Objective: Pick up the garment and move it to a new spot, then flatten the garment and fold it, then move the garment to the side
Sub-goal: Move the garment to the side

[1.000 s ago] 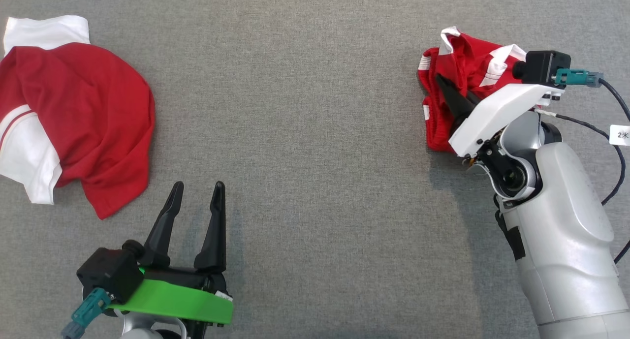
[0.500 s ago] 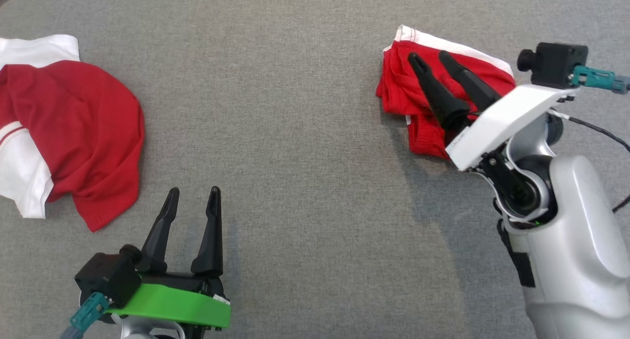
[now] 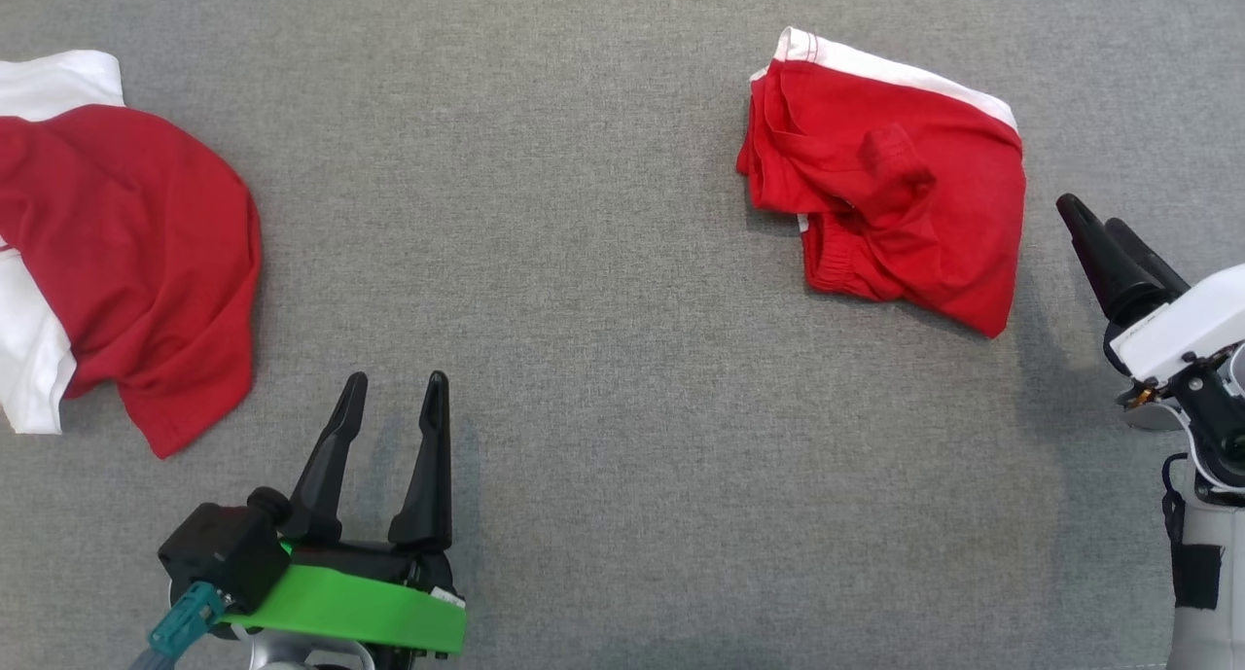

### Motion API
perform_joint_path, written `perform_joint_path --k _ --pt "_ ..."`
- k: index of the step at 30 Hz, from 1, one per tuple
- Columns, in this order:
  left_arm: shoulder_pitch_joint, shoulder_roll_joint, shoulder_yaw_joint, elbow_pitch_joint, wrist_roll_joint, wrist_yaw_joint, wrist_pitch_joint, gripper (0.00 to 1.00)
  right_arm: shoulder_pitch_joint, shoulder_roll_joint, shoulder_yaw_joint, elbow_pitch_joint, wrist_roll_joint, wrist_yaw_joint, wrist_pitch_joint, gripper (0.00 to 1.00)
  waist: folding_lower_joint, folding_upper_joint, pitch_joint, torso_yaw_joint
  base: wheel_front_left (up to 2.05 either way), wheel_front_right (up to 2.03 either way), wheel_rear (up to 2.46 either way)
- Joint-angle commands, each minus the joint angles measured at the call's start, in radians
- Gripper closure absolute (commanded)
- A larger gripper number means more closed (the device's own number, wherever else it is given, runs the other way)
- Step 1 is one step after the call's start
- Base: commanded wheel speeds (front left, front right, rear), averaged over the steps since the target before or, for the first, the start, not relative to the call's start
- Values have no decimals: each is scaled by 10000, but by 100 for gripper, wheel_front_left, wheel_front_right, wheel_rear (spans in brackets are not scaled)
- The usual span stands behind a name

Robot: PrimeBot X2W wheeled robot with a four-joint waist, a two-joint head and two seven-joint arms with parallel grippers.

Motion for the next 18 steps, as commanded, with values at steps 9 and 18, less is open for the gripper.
perform_joint_path --k 9,18 --pt "-548 -62 -106 221 95 -163 70 0 -1578 -339 -543 2424 1485 8 1605 0 0 0 362 480 0 0 0" --pt "-491 -443 -232 619 -71 -354 -104 0 -2168 -1237 -41 3093 1179 8 3085 100 0 0 43 1200 0 0 0"
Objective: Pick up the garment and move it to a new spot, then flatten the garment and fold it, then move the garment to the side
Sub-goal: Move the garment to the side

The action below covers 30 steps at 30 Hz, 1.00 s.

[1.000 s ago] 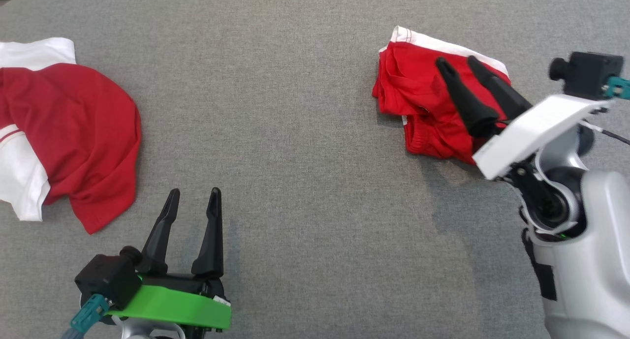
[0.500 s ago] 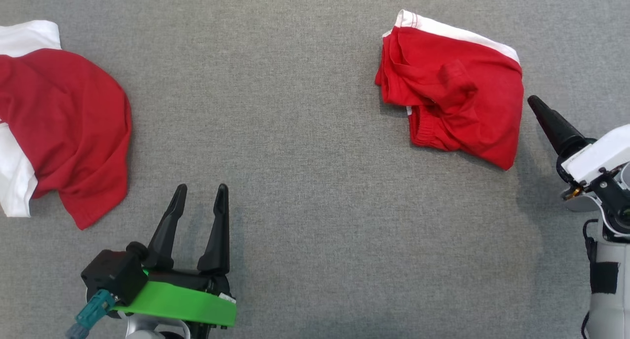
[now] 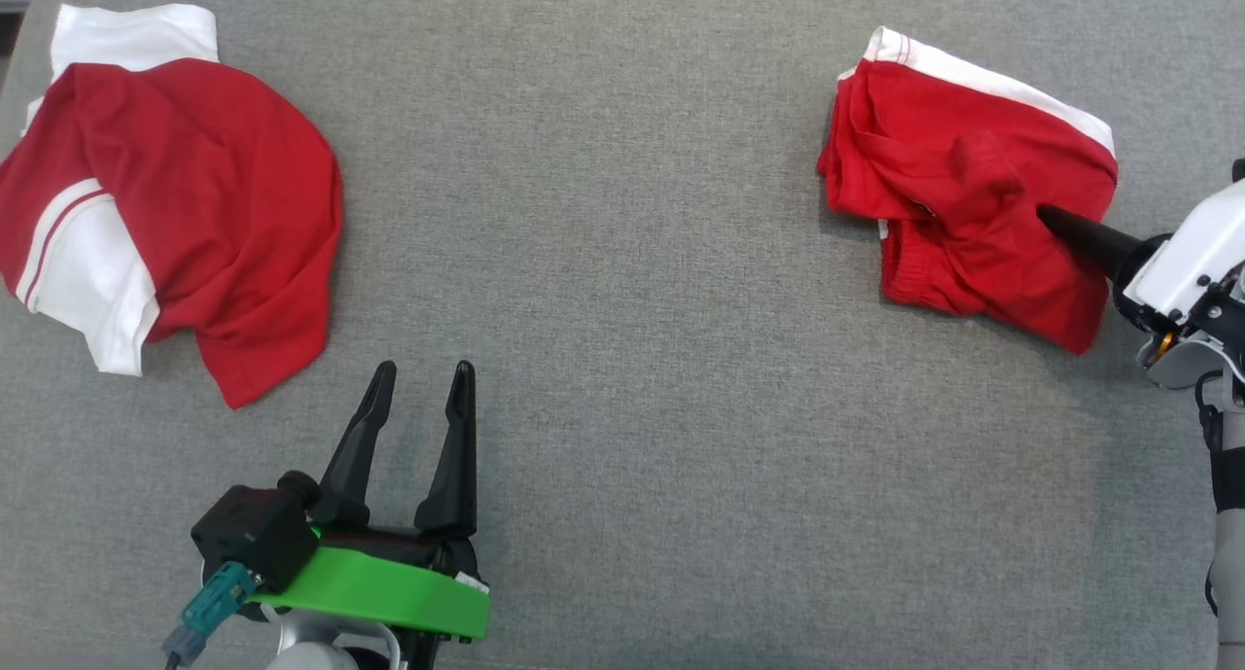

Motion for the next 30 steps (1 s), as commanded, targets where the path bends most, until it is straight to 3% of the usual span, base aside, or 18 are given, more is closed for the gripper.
perform_joint_path --k 1,9,13,17,22,30 --pt "-24 -84 6 58 -101 -62 -70 0 -93 -164 172 -230 111 8 97 100 0 0 -227 234 0 0 0" --pt "247 -374 90 350 -149 -237 -229 0 -72 -492 2174 -2451 574 8 772 100 0 0 -738 417 0 0 0" --pt "276 -448 212 370 -109 -285 -246 0 86 -499 2464 -3084 666 8 1240 100 0 0 -789 432 0 0 0" --pt "141 -489 293 331 2 -371 -281 0 200 -606 1864 -2966 328 8 1497 100 0 0 -574 499 0 0 0" --pt "6 -471 467 282 114 -431 -309 0 261 -969 381 -2336 -443 8 1633 100 0 0 -102 519 0 0 0" --pt "-242 -260 693 61 393 -450 -328 0 249 -1505 -1964 -1359 -1841 8 1264 100 0 0 576 -11 0 0 0"
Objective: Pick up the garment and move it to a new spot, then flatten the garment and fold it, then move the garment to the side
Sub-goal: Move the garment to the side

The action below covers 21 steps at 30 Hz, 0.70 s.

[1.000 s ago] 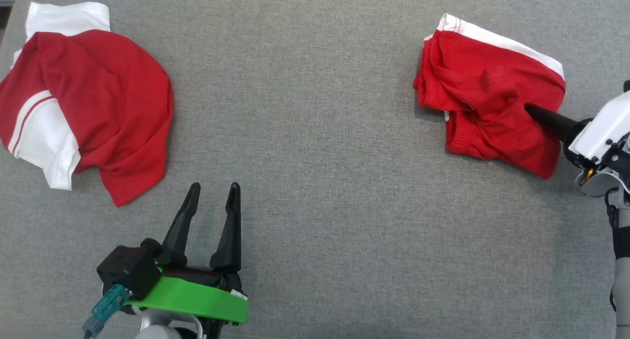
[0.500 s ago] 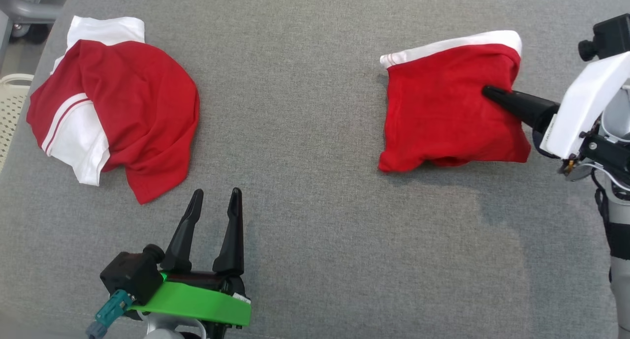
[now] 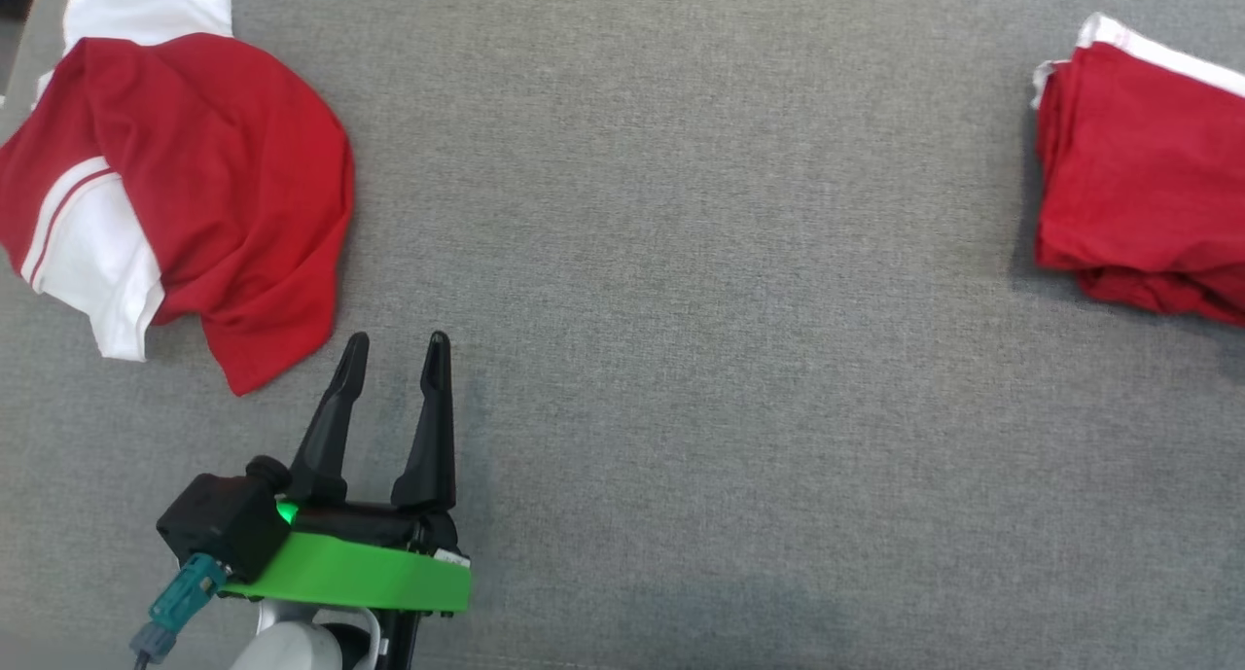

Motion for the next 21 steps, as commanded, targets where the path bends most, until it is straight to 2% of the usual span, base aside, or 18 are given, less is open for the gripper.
perform_joint_path --k 1,7,14,21 --pt "-183 103 59 -40 78 -7 -74 0 20 23 -20 -19 -136 8 -59 100 0 -1 251 -313 0 0 0" --pt "-361 445 198 -452 315 198 165 0 -43 279 -677 361 -917 6 -644 100 0 -1 481 -1292 0 0 0" --pt "-649 1000 343 -1098 544 418 739 0 101 415 -33 643 -1306 6 -2052 100 0 -1 880 -2766 0 0 0" --pt "-1082 1335 218 -1560 856 553 1378 0 -747 74 503 1803 -1861 5 -3556 100 0 -1 1380 -3508 0 0 0"
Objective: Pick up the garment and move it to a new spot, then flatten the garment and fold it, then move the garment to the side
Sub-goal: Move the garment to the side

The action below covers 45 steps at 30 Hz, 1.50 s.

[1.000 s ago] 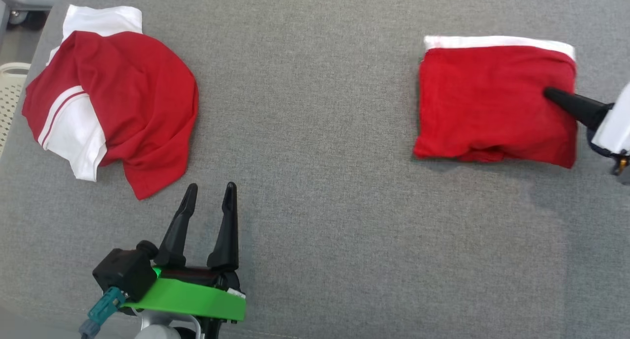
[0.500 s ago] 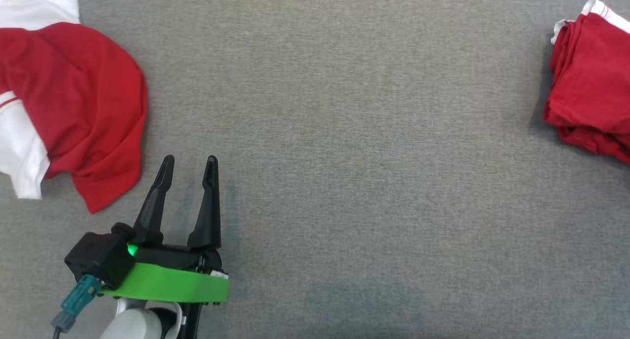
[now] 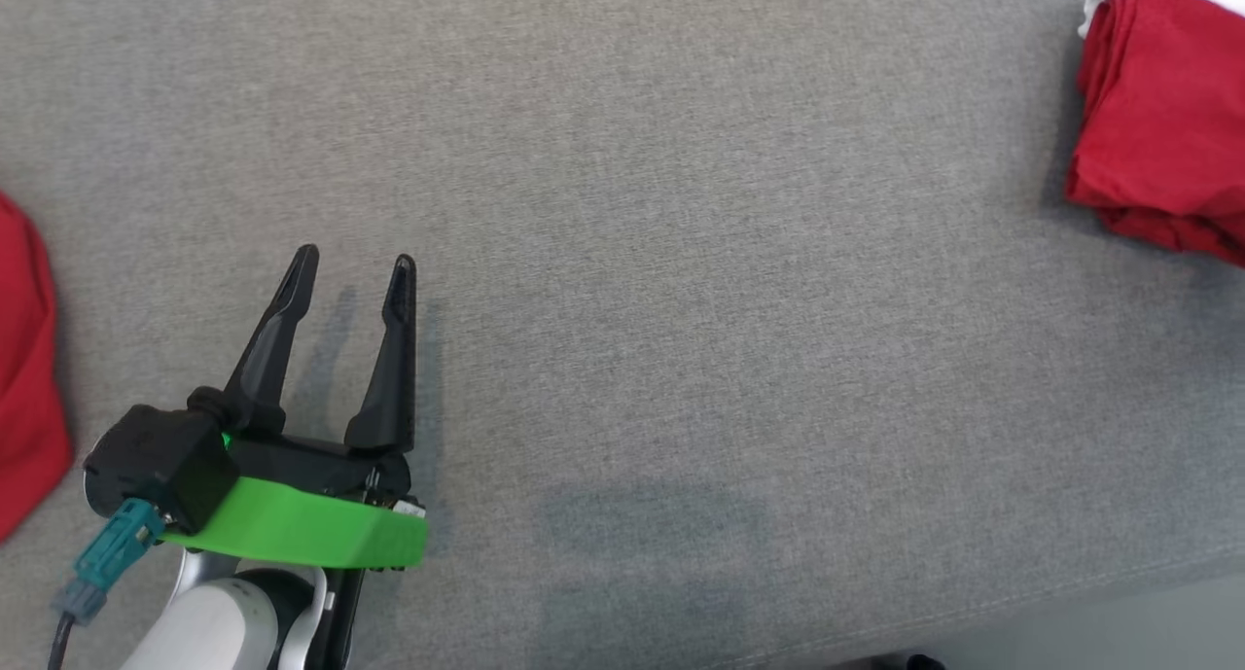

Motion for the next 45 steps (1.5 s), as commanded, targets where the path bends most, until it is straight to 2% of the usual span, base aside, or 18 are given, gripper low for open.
perform_joint_path --k 1,7,16,18,19,20,25,29,34,39,45 --pt "-195 151 34 -82 130 76 89 0 -314 -224 84 224 -363 1 -378 100 0 -1 608 -671 0 0 0" --pt "-199 299 -20 -301 219 217 398 0 -1320 -735 270 1351 -1458 -1 -1563 100 0 -1 804 -575 0 0 0" --pt "220 219 -90 -492 233 490 392 0 -2323 -1421 481 2644 -3224 -1 -3038 100 0 -1 824 184 0 0 0" --pt "313 168 -85 -525 190 542 320 0 -2485 -1558 428 2862 -3630 -1 -3298 62 0 -1 885 292 0 0 0" --pt "375 152 -85 -537 181 561 296 0 -2539 -1599 414 2979 -3840 -1 -3441 16 0 -1 901 325 0 0 0" --pt "404 134 -87 -547 166 579 248 0 -2584 -1649 340 3078 -4067 -1 -3610 0 0 -1 910 346 0 0 0" --pt "481 129 -37 -527 111 610 155 0 -2804 -1744 88 3525 -4796 -1 -4347 0 0 -1 858 330 0 0 0" --pt "476 195 52 -515 110 614 79 0 -2976 -1715 252 3835 -5227 -1 -5371 0 0 -1 623 94 0 0 0" --pt "520 84 19 -55 -23 413 -153 0 -2682 -1532 1332 3788 -4557 -2 -7195 0 0 -1 -497 -106 0 0 0" --pt "683 85 -45 742 -143 63 -539 0 -1422 -1594 2589 2655 -3560 -2 -8356 0 0 -1 -1755 72 0 0 0" --pt "1026 30 154 1903 -258 -113 -1032 0 1140 -1249 3069 389 -2257 -1 -8355 0 0 -1 -3032 388 0 0 0"
